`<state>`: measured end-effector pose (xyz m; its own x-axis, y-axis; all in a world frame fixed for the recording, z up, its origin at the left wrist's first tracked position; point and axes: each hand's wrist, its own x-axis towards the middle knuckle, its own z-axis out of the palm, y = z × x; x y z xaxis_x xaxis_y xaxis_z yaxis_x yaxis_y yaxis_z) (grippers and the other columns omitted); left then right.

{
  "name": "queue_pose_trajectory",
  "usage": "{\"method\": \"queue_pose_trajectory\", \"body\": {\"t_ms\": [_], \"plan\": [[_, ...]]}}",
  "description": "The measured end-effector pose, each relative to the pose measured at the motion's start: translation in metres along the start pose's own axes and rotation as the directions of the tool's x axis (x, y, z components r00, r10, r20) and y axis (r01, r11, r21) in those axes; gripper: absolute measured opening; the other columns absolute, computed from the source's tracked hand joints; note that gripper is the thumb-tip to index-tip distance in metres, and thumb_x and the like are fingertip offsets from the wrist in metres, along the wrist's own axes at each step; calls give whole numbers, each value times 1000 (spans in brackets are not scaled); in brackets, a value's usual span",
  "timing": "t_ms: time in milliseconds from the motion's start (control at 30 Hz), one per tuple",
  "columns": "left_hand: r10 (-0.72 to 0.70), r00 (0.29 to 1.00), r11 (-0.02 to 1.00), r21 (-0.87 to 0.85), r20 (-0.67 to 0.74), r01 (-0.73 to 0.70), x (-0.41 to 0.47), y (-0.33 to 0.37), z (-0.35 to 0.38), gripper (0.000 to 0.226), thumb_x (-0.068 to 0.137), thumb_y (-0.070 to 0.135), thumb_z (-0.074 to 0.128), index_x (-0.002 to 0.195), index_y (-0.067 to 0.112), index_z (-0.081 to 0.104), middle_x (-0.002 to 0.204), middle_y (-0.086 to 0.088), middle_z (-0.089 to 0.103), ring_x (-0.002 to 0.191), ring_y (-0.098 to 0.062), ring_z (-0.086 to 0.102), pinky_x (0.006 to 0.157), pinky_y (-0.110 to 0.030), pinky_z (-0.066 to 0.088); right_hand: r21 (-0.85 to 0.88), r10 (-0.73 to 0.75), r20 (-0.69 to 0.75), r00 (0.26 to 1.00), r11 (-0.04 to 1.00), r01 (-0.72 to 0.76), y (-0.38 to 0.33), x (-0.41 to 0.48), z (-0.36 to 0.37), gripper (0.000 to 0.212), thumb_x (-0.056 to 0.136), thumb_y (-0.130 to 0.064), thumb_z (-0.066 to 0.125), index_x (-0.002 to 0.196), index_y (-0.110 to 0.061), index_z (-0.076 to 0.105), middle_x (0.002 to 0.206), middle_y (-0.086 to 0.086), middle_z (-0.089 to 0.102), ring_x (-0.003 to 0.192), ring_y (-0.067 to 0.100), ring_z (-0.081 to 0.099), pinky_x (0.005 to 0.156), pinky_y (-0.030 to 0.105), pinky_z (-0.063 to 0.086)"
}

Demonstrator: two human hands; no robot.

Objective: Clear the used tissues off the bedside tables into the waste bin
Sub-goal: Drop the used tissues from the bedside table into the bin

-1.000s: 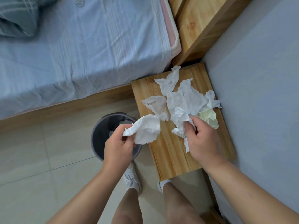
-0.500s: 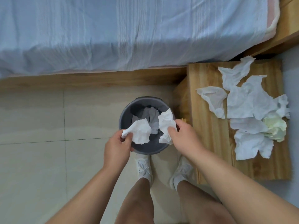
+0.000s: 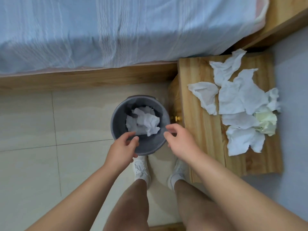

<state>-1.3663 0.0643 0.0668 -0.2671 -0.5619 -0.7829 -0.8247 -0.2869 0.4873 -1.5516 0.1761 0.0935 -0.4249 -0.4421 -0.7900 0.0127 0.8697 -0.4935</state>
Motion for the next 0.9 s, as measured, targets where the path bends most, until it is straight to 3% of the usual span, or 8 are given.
{"method": "queue_pose_trajectory", "body": {"t_ms": [133,233,333,467,533,600,767,900], "plan": [[120,993,992,22,18,-121,-19,51,18,22,106,39,58,125,37,68,104,12,79,73,-4,76,69,-33,64,68,-65,-69,995,995,70,10,-34,-48,14,103,-38,56,112,-43,65,104,-21,68,93,5,69,77,26,54],[219,975,968,114,38,-222,-31,99,40,20,105,43,59,121,41,69,103,20,74,95,-1,71,82,-32,59,131,-40,-236,971,989,72,30,-56,-96,13,100,-34,60,106,-43,68,99,-18,69,88,2,68,76,25,55],[348,935,900,256,70,-354,-38,145,67,33,106,44,58,136,34,66,118,19,70,112,-6,66,90,-32,55,123,-1,-453,892,990,64,59,-68,-138,16,97,-32,65,107,-44,64,103,-18,68,81,-5,62,70,20,47],[499,863,726,504,81,-467,-29,187,102,53,105,50,56,154,31,48,155,6,53,143,-21,48,105,-46,51,-5,17,-649,761,1000,-26,100,-66,-170,72,85,-40,80,146,-31,44,140,-6,49,103,11,63,84,36,56],[525,843,639,600,116,-481,-19,201,121,64,103,54,56,160,31,36,166,5,41,150,-26,40,107,-51,49,-15,52,-665,745,996,-83,119,-61,-174,89,77,-49,87,148,-28,40,146,-3,47,106,22,65,81,41,58],[532,834,570,665,149,-483,-8,209,135,73,102,56,58,163,29,30,172,3,31,153,-31,35,109,-55,49,-55,59,-662,748,990,-128,136,-56,-169,91,70,-59,88,143,-27,44,141,-3,51,104,20,64,71,34,54],[558,808,468,733,188,-494,9,203,149,53,101,43,64,149,26,53,149,-8,49,135,-38,48,84,-52,56,-225,-10,-516,857,967,-123,158,-45,-140,71,79,-54,84,137,-27,54,128,-5,56,98,16,64,64,28,45],[549,809,536,654,211,-534,2,180,145,21,105,30,60,119,19,72,114,-3,64,100,-28,62,73,-39,46,-180,11,-488,873,977,-113,157,-42,-132,5,98,-23,66,96,-23,62,91,-6,63,78,22,63,50,26,34]]}}
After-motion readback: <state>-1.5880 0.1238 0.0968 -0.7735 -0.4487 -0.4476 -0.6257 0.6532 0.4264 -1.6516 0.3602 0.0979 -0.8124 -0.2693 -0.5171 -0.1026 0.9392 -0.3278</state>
